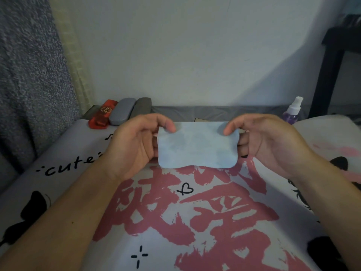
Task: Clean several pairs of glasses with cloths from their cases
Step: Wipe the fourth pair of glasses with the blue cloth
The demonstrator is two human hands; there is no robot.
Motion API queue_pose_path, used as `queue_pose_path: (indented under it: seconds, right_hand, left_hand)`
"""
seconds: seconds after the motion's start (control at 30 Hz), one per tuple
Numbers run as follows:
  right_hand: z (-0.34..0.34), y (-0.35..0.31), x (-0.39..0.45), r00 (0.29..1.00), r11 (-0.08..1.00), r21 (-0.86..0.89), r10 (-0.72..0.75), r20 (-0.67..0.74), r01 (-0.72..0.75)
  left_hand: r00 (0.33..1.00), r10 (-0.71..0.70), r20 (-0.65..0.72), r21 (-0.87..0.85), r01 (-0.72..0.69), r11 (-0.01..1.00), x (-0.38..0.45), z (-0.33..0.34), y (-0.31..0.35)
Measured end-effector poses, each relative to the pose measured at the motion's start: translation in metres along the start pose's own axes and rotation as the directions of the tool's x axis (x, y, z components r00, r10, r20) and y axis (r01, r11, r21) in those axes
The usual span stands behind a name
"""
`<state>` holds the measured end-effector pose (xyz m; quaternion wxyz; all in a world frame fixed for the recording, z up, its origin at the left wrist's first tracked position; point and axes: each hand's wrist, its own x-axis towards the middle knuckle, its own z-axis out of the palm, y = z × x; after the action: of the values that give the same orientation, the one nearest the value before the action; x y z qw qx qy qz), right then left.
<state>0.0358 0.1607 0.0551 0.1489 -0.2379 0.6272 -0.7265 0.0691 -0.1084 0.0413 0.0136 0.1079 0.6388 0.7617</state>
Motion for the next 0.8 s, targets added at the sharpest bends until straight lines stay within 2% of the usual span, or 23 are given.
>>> queue_pose_path:
  seconds: [0.07,0.13,0.2,0.3,0.4,0.57,0.73,0.8]
  right_hand:
    - [0.001,0.004,0.000,0.996,0.977,-0.210,-0.035,-0.076,0.018]
    - [0.003,0.010,0.002,0.985,0.896,-0.444,-0.085,-0.149,0.010]
    - [0.008,0.009,0.003,0.979,0.885,-0.462,-0.132,-0.154,0.047]
    - [0.007,0.004,-0.001,0.958,0.906,-0.373,-0.260,-0.119,0.199]
    - [0.006,0.002,-0.004,0.945,0.921,-0.294,-0.302,-0.126,0.255]
    - [-0.004,0.008,0.003,0.946,0.913,-0.328,-0.297,-0.129,0.242]
    - [-0.013,0.009,0.005,0.993,0.950,-0.305,-0.096,-0.071,0.070]
    - [-0.018,0.009,0.006,1.000,0.943,-0.333,0.002,-0.030,-0.012]
  left_hand:
    - [0.999,0.030,-0.021,0.078,-0.028,0.997,0.000,0.002,-0.002]
    - [0.994,0.096,-0.047,0.281,-0.079,0.956,0.000,0.004,-0.008]
    - [0.984,0.171,-0.051,0.392,-0.137,0.910,0.001,0.007,-0.010]
    - [0.937,0.337,-0.094,0.316,-0.293,0.902,0.000,0.013,-0.009]
    - [0.898,0.428,-0.104,0.315,-0.378,0.870,-0.002,0.010,-0.006]
    - [0.973,0.233,-0.005,0.259,-0.223,0.940,-0.001,0.010,-0.006]
    - [0.998,-0.006,-0.059,0.130,0.014,0.991,0.002,0.010,-0.006]
    - [0.994,-0.070,-0.087,0.132,0.081,0.988,0.007,0.012,-0.003]
